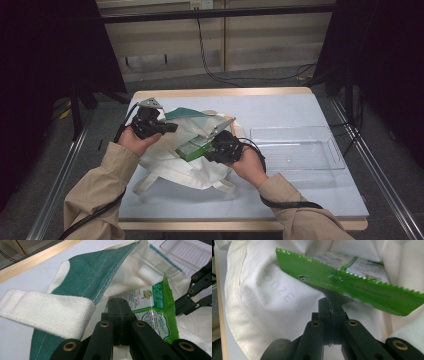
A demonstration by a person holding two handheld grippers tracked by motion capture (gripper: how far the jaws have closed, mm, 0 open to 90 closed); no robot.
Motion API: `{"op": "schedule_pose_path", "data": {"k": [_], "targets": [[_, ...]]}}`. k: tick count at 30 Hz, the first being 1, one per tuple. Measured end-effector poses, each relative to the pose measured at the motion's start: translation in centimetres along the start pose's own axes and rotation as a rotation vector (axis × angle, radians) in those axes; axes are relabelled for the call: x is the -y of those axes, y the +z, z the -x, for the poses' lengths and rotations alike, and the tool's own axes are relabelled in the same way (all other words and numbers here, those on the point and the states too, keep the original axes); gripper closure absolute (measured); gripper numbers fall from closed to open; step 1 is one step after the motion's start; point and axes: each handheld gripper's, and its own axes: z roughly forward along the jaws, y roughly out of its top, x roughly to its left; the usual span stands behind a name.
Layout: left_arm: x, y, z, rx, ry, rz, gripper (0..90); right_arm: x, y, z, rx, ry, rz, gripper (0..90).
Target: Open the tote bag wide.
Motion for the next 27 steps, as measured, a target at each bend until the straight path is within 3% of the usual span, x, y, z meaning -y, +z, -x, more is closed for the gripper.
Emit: {"op": "schedule_pose_path", "data": {"k": [12,21,27], "targets": [[-0.2,-0.2,0.0,0.003,-0.005,0.009,90.0,-1.1,0.5,0.6,0.028,-0.005,0.016,89.3],[-0.2,-0.2,-0.3,-0.006,-0.005,0.014,90.0,-0.6,1.6,-0.3,-0.023,-0.006,0.001,89.5],[-0.4,0.0,-0.8,-0.019,-0.019,0.021,90.0,0.5,2.6,-1.1,-0.030,-0.017,-0.015,89.8]]}}
